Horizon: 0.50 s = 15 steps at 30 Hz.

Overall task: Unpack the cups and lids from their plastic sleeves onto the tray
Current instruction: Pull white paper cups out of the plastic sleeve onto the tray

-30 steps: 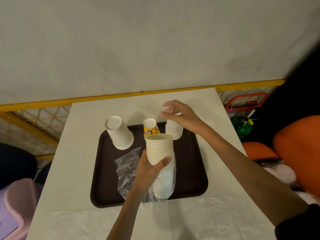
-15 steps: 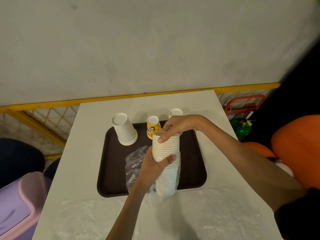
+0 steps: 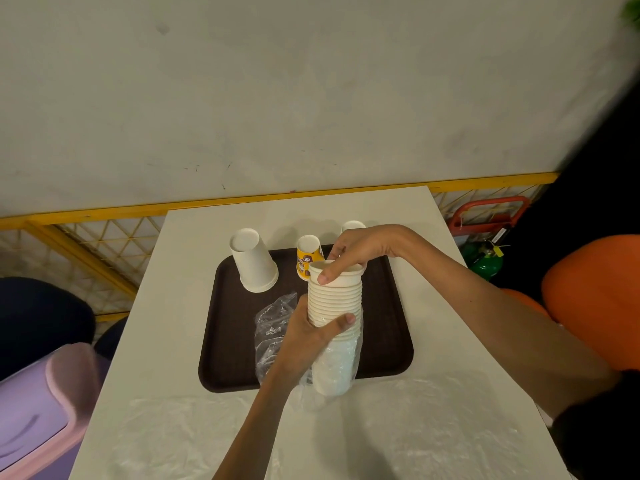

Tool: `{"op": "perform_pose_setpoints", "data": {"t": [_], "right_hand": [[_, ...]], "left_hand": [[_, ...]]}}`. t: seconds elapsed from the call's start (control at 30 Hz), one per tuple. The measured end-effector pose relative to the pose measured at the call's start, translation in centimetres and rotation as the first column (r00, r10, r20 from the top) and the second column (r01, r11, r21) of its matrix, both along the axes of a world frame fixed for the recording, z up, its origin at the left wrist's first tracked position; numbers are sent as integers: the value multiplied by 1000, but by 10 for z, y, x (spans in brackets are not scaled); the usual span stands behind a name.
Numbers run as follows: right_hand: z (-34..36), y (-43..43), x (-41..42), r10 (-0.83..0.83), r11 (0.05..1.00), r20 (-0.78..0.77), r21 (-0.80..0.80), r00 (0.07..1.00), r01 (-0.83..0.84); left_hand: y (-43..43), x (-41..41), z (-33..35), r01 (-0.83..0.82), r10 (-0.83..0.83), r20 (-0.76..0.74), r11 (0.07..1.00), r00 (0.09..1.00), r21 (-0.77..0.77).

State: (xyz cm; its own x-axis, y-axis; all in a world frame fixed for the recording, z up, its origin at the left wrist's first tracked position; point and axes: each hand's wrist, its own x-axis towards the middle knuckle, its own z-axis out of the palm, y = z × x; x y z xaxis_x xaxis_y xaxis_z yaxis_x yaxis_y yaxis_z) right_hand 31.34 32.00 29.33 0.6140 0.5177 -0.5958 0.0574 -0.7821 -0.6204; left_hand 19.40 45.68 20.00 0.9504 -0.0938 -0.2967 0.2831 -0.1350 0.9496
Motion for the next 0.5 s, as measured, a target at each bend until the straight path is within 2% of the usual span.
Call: {"op": "perform_pose_setpoints", "data": {"t": [0.13, 0.27, 0.37, 0.5], "right_hand": [[2, -2, -1, -50, 998, 37, 34, 998, 48], [8, -15, 4, -214, 965, 83, 171, 973, 197], [10, -31, 7, -285, 920, -2, 279, 959, 274], [1, -50, 9, -287, 897, -137, 309, 948, 316]], "left_hand": [[0, 0, 1, -4, 4, -20, 1000, 1000, -8], [5, -1, -3, -28, 27, -38, 1000, 999, -7], [8, -2, -4, -90, 88, -39, 995, 995, -50], [9, 0, -1, -139, 138, -18, 988, 990, -72]]}}
